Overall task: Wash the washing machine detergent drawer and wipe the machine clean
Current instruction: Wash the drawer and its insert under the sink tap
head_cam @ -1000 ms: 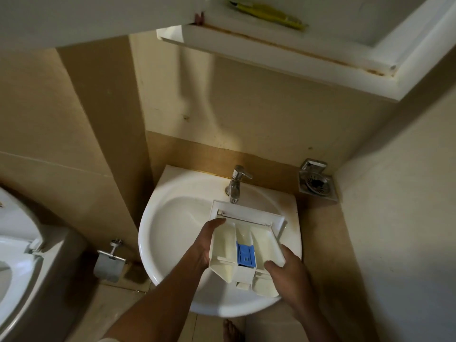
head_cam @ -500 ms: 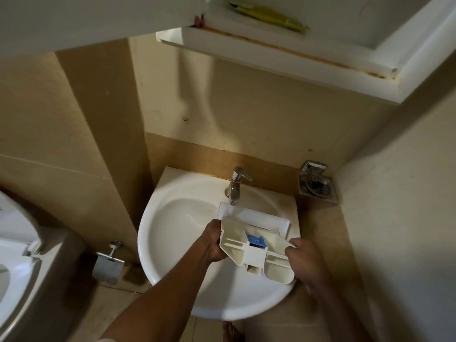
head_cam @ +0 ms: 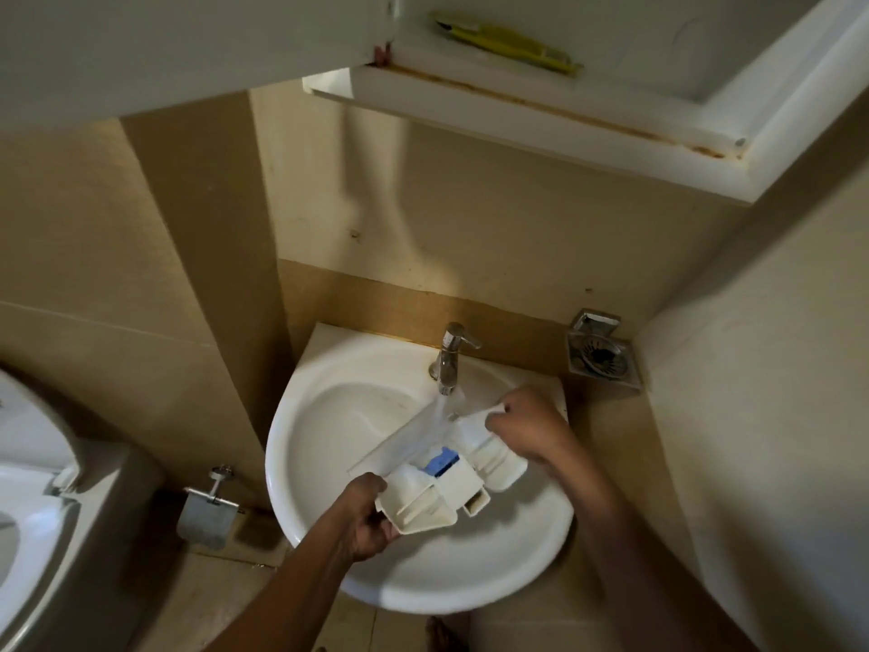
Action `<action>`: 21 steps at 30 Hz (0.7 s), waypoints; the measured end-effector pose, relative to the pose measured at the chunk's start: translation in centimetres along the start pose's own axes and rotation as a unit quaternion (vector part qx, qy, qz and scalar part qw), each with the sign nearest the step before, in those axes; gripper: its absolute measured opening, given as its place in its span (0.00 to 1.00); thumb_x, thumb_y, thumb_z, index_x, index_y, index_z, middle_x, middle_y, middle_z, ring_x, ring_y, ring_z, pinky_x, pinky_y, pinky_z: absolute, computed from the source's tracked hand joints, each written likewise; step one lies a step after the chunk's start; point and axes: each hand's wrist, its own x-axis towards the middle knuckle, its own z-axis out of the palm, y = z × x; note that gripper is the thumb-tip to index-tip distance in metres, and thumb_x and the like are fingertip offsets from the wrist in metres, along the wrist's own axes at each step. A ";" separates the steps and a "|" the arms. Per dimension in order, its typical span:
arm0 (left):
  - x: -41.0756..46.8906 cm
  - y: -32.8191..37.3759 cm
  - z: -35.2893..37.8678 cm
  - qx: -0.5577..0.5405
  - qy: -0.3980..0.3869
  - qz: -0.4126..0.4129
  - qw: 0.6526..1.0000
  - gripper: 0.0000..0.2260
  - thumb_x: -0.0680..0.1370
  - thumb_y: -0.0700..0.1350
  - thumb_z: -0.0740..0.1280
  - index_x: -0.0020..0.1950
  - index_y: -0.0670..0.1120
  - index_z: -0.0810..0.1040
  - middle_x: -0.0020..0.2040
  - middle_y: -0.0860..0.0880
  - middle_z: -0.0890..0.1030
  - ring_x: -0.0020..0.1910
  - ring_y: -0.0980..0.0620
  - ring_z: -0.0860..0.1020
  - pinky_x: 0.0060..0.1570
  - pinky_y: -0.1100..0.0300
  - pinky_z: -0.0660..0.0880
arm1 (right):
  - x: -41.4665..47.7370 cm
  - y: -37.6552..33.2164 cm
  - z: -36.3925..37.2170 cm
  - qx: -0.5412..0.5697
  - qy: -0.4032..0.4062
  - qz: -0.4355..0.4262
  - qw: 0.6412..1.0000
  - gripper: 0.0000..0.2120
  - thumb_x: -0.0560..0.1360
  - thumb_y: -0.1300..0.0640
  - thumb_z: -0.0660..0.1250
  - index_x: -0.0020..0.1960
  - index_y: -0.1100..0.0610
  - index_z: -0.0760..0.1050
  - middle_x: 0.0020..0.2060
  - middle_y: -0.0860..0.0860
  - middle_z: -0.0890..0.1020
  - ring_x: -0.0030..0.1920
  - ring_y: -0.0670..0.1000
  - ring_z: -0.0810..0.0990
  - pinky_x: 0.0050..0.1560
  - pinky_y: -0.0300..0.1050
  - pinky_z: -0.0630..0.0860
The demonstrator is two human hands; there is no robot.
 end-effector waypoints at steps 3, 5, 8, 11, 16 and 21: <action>-0.2 -1.0 0.0 -0.046 -0.026 -0.022 0.998 0.19 0.78 0.32 0.52 0.68 0.31 0.67 0.57 0.28 0.79 0.48 0.29 0.82 0.30 0.38 0.81 | 0.2 -0.9 0.2 0.029 0.065 -0.013 0.997 0.20 0.71 0.52 0.69 0.26 0.55 0.64 0.21 0.45 0.65 0.26 0.49 0.67 0.31 0.43 0.62; -0.5 -1.6 0.7 -0.071 -0.050 -0.035 0.996 0.15 0.79 0.30 0.51 0.62 0.29 0.71 0.47 0.27 0.82 0.38 0.29 0.84 0.26 0.41 0.80 | -0.5 -1.2 0.9 0.028 0.055 -0.015 0.998 0.17 0.68 0.43 0.68 0.32 0.57 0.74 0.28 0.45 0.76 0.33 0.49 0.77 0.37 0.44 0.73; -1.1 -2.3 1.6 -0.098 -0.073 -0.045 0.991 0.14 0.80 0.29 0.50 0.56 0.27 0.73 0.42 0.27 0.82 0.33 0.30 0.83 0.24 0.42 0.80 | -0.9 -1.3 1.6 0.064 0.051 -0.009 0.997 0.26 0.57 0.39 0.71 0.49 0.54 0.81 0.44 0.47 0.85 0.46 0.50 0.83 0.50 0.50 0.82; -1.0 -3.3 2.0 -0.080 -0.076 -0.061 0.992 0.14 0.80 0.28 0.51 0.58 0.27 0.73 0.43 0.28 0.81 0.31 0.31 0.83 0.22 0.44 0.79 | -1.0 -2.7 1.3 -0.002 0.044 -0.022 0.999 0.30 0.54 0.42 0.67 0.52 0.55 0.79 0.46 0.49 0.84 0.47 0.52 0.83 0.50 0.51 0.82; -0.2 -4.6 3.0 0.132 -0.057 -0.061 0.988 0.13 0.83 0.36 0.55 0.54 0.29 0.76 0.41 0.33 0.84 0.38 0.36 0.84 0.40 0.42 0.84 | -1.2 -5.6 0.5 -0.143 0.017 -0.099 0.985 0.19 0.65 0.53 0.72 0.56 0.52 0.79 0.50 0.51 0.83 0.49 0.54 0.82 0.46 0.44 0.79; -0.2 -1.9 2.9 0.182 -0.030 0.019 0.983 0.21 0.85 0.51 0.57 0.64 0.34 0.71 0.56 0.34 0.76 0.47 0.37 0.79 0.49 0.43 0.81 | -2.5 -6.3 2.1 -0.287 0.006 -0.194 0.938 0.14 0.68 0.61 0.70 0.54 0.57 0.79 0.54 0.55 0.81 0.52 0.57 0.81 0.44 0.42 0.74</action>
